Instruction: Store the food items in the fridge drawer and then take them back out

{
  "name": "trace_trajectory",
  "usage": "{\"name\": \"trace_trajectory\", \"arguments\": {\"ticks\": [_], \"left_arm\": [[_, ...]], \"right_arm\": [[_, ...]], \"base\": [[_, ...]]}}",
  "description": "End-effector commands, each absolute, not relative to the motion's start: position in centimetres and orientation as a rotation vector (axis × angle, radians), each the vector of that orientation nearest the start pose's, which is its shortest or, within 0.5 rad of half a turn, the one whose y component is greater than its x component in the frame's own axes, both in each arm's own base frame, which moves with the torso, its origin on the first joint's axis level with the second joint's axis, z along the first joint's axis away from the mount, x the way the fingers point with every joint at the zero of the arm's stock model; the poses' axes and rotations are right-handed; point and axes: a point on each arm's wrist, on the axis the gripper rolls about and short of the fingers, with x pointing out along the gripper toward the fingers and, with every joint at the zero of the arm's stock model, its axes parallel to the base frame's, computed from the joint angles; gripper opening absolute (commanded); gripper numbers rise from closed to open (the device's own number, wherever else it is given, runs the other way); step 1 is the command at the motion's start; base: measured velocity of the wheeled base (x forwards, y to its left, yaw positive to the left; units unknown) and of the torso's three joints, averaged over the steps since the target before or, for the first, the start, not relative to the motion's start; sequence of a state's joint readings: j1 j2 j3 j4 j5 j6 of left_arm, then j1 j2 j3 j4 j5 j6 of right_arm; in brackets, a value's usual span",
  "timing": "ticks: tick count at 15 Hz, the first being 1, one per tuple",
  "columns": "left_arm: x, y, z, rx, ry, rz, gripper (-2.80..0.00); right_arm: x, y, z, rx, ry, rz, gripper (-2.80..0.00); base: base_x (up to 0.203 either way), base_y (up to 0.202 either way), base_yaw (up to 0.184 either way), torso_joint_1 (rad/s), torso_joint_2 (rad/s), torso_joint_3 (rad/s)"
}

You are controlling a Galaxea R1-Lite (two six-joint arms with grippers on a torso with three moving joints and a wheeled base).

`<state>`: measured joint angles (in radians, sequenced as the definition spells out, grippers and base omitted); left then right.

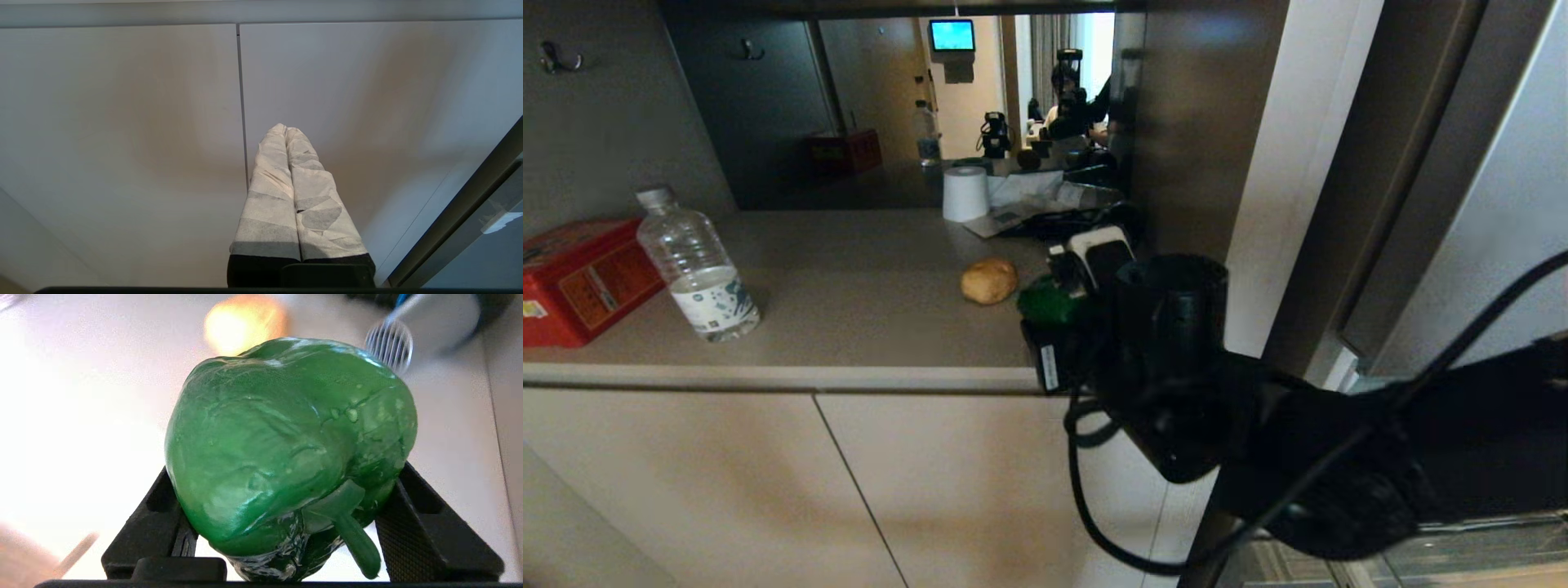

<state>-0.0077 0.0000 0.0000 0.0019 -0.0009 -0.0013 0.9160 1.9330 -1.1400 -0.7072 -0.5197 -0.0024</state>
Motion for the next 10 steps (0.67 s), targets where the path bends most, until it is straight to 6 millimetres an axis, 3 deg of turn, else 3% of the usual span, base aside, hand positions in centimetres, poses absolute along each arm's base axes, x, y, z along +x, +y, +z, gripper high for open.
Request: {"name": "trace_trajectory", "arguments": {"ticks": [1,5,10], "left_arm": [[-2.3,0.0,7.5,-0.002,0.003,-0.009,-2.80],[-2.3,0.0,7.5,-0.002,0.003,-0.009,-2.80],[-2.3,0.0,7.5,-0.002,0.003,-0.009,-2.80]], "right_arm": [[19.9,26.8,22.2,-0.029,0.044,0.441,-2.80],[13.3,20.6,21.8,-0.021,0.069,0.516,-2.80],[9.1,13.9,21.6,0.030,0.029,0.561,-2.80]], "base": [[0.000,0.000,0.000,0.000,0.00,0.000],[0.000,0.000,0.000,0.000,0.00,0.000],[0.000,0.000,0.000,0.000,0.00,0.000]]}}
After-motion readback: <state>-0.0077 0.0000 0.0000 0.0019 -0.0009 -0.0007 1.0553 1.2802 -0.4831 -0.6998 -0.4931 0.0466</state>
